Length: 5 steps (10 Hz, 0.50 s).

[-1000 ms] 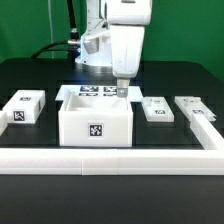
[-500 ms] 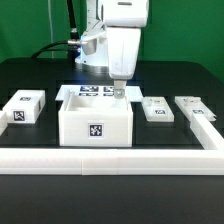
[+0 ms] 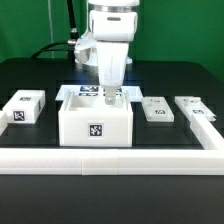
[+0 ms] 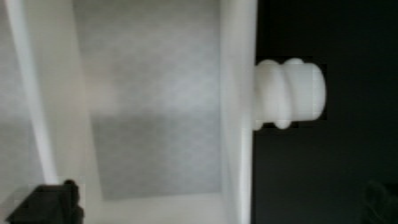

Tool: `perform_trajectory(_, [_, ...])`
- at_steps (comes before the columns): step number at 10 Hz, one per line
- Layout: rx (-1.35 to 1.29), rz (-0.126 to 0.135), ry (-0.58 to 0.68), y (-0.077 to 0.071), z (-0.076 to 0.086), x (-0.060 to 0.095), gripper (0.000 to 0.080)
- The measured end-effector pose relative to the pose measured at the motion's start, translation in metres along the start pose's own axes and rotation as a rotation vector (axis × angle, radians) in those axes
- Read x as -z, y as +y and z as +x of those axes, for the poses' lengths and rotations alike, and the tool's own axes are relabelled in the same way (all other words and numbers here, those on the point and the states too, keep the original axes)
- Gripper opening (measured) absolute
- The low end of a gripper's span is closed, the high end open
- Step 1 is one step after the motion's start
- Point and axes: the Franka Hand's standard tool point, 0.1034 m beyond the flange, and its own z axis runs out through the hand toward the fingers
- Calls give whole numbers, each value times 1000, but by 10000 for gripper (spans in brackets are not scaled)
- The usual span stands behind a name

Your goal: Assemble cabinet

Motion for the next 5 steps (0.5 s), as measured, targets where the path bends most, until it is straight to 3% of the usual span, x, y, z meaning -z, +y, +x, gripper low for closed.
perform_trajectory(5, [-8,-48,10,7,2,-1,798])
